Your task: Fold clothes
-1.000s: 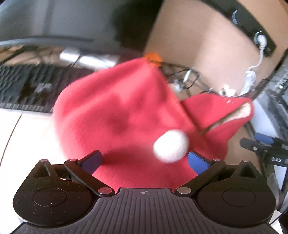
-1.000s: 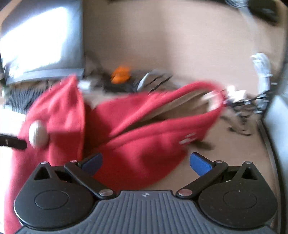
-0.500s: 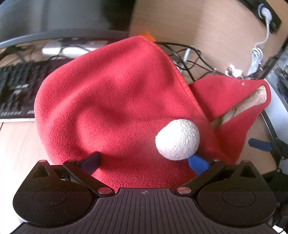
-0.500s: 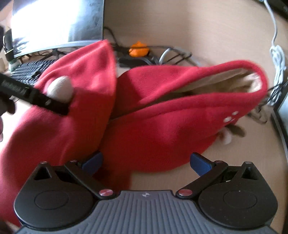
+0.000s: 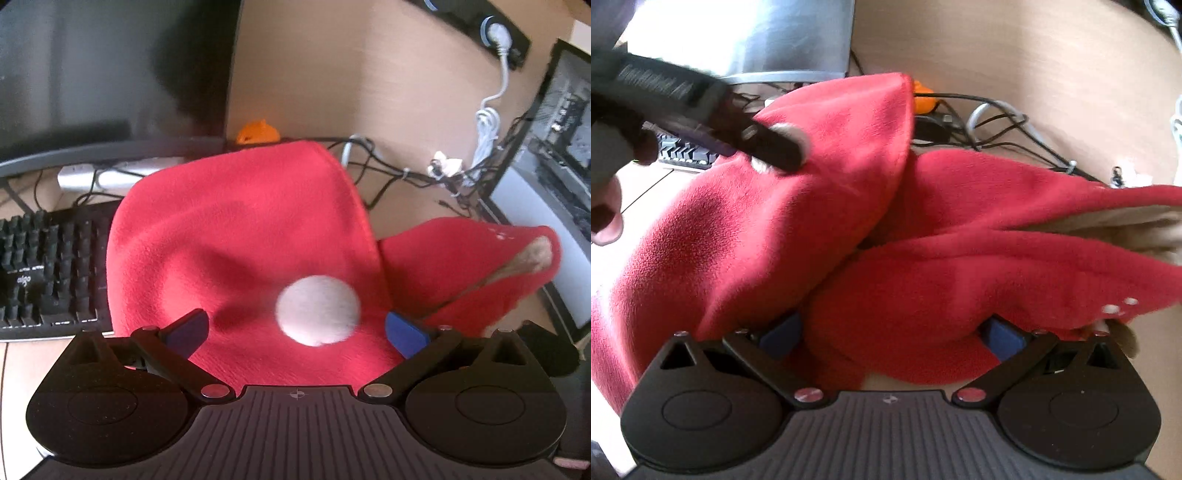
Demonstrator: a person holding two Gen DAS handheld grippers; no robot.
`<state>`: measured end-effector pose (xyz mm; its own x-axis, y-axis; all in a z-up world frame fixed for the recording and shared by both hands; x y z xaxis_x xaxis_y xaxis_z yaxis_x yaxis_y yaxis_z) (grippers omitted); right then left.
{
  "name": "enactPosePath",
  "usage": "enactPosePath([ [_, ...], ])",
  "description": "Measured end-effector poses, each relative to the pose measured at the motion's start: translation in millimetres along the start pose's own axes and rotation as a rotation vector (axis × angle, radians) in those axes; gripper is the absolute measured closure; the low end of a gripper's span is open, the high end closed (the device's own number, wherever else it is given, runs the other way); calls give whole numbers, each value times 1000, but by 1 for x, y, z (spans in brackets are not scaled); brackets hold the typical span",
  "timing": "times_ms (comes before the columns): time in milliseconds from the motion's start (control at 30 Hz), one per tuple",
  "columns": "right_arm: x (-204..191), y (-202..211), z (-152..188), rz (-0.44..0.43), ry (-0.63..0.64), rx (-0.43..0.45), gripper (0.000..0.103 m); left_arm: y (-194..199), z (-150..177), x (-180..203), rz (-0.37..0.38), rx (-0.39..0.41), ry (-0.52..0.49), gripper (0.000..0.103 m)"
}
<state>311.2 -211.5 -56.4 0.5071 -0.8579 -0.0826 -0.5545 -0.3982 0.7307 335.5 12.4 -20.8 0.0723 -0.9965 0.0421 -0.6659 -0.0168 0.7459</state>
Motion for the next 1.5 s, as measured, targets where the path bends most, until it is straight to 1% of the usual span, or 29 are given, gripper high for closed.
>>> enactPosePath([
  [67,14,21,3,31,-5,16,0,3,6,5,26,-4,-15,0],
  [100,25,40,3,70,-14,36,0,5,8,8,39,-7,-22,0],
  [200,62,86,-3,223,-89,115,0,6,23,15,82,-25,-21,0],
  [233,74,99,-4,278,-116,145,0,6,28,18,86,-23,-27,0],
  [333,105,117,-12,426,-188,204,0,11,37,26,78,-4,-58,0],
  [367,114,119,-15,448,-206,213,0,13,38,27,78,-1,-62,0],
  [467,119,115,-31,420,-221,260,0,23,38,30,104,13,-58,0],
  [567,116,96,-50,433,-168,251,0,24,42,35,124,0,-70,0],
  [667,112,75,-69,447,-114,239,0,12,52,36,116,-45,-78,0],
  [700,113,66,-68,462,-104,191,0,11,56,36,115,-42,-87,0],
  [767,120,55,-56,505,-105,100,0,13,61,34,122,-42,-99,0],
  [867,133,69,-28,620,-119,61,1,19,69,30,136,-50,-111,0],
  [900,141,79,-21,690,-125,69,1,22,72,28,143,-60,-110,0],
  [933,145,94,-18,706,-144,99,1,26,74,26,150,-70,-109,0],
  [967,145,109,-21,685,-177,142,1,29,76,25,161,-81,-104,0],
  [1033,128,142,-35,678,-202,270,1,32,78,24,197,-110,-83,0],
  [1133,114,140,-31,703,-166,257,0,32,78,32,264,-157,-70,0],
  [1167,109,139,-29,711,-154,250,0,32,79,38,267,-161,-85,0],
  [1200,104,137,-28,720,-141,243,0,32,79,45,263,-160,-108,0],
  [1233,100,136,-26,728,-128,236,0,31,79,52,244,-152,-135,0],
  [1267,104,131,-18,748,-153,194,0,31,78,58,217,-138,-158,0],
  [1367,117,125,7,750,-252,143,0,33,74,73,145,-96,-211,0],
  [1433,120,124,17,753,-274,126,0,35,71,77,110,-68,-238,0],
  [1500,121,122,24,767,-276,100,0,34,70,80,86,-58,-261,0],
])
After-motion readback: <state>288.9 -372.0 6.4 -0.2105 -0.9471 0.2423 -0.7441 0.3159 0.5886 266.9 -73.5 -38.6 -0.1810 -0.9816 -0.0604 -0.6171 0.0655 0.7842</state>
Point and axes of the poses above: each gripper's, at about its wrist camera, not at the fingertips, and y roughly against the way its jaws point, x to its right, z to its underside, the point moved 5 cm from there along -y, roughly the way its jaws point, and after that the axes turned 13 degrees about -z, right-handed, at the moved point
